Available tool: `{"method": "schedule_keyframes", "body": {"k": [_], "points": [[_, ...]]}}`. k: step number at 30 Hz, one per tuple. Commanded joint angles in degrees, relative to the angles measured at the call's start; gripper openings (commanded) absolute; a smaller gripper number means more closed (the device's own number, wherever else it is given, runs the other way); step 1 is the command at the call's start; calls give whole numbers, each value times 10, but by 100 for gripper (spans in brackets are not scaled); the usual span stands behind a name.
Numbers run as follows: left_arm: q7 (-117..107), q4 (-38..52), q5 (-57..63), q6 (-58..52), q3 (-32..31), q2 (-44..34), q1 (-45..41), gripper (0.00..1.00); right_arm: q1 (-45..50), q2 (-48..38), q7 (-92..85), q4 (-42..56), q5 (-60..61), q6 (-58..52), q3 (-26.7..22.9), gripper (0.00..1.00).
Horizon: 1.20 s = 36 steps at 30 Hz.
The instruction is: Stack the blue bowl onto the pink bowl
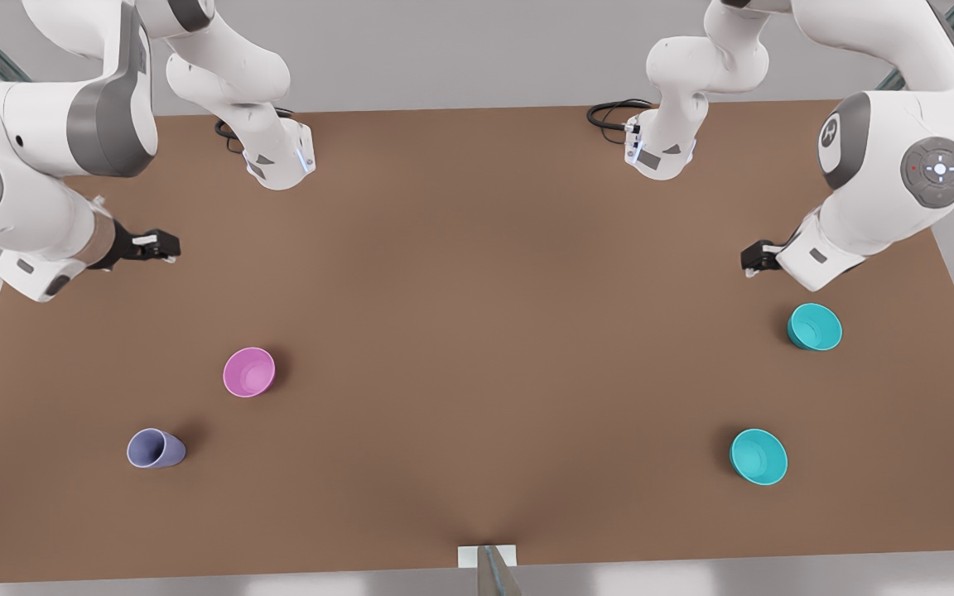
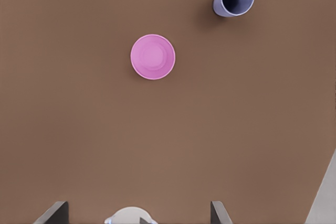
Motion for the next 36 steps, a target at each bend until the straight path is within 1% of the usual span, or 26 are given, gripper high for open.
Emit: {"method": "schedule_keyframes", "body": {"k": [1, 2, 3, 5, 8, 9, 10, 11, 17, 18, 21, 23, 24, 28, 31, 32, 33, 35, 36], "points": [[-1, 0, 1, 19, 1, -2, -1, 100, 0, 2, -19, 1, -2, 35, 0, 100], [-1, 1, 0, 18, 10, -4, -2, 100, 0, 17, -17, 6, -2, 34, 1, 100], [-1, 0, -1, 13, 12, -5, -2, 100, -9, 54, -1, 5, 5, 35, 0, 100], [-1, 0, -1, 13, 13, -4, -2, 100, -11, 171, -1, 8, -2, 59, -1, 100], [-1, 0, -2, 7, 12, -5, -2, 100, -19, 291, 3, 8, 1, 195, -3, 100], [-1, 1, -2, 6, 12, -5, -2, 100, -22, 305, 3, 7, 0, 219, -3, 100], [-1, 1, -2, 7, 12, -4, -2, 100, -47, 322, 2, 4, 5, 260, -5, 100], [-1, 1, -2, 7, 12, -4, -2, 100, -51, 333, 3, 4, 7, 268, -5, 100], [0, 1, -2, 6, 12, -5, -2, 100, -84, 376, -3, -1, 49, 303, -4, 100], [0, 1, -2, 6, 12, -5, -2, 100, -83, 375, -3, -3, 49, 301, -4, 100], [2, 1, -2, -7, 13, -5, -2, 100, -87, 354, -5, -51, 50, 311, -2, 100], [2, 1, -2, -8, 13, -5, -2, 100, -104, 324, -12, -123, 50, 385, 6, 100], [1, 2, -2, -8, 13, -5, -2, 100, -107, 317, -12, -140, 51, 398, 6, 100], [2, 9, -1, -27, 15, -6, -2, 100, -105, 317, -11, -163, 55, 401, 6, 100], [1, 21, -2, -36, 11, -9, -2, 100, -102, 322, -8, -163, 56, 399, 6, 100], [1, 22, -2, -37, 8, -9, -2, 100, -101, 323, -8, -163, 55, 399, 6, 83], [1, 23, -2, -37, 7, -9, -2, 100, -98, 323, -9, -163, 55, 399, 6, 61], [1, 25, -2, -35, 7, -7, -2, 100, -98, 327, -8, -163, 55, 398, 6, 51], [1, 25, -2, -35, 6, -4, -2, 100, -98, 329, -8, -163, 55, 398, 6, 48]]}}
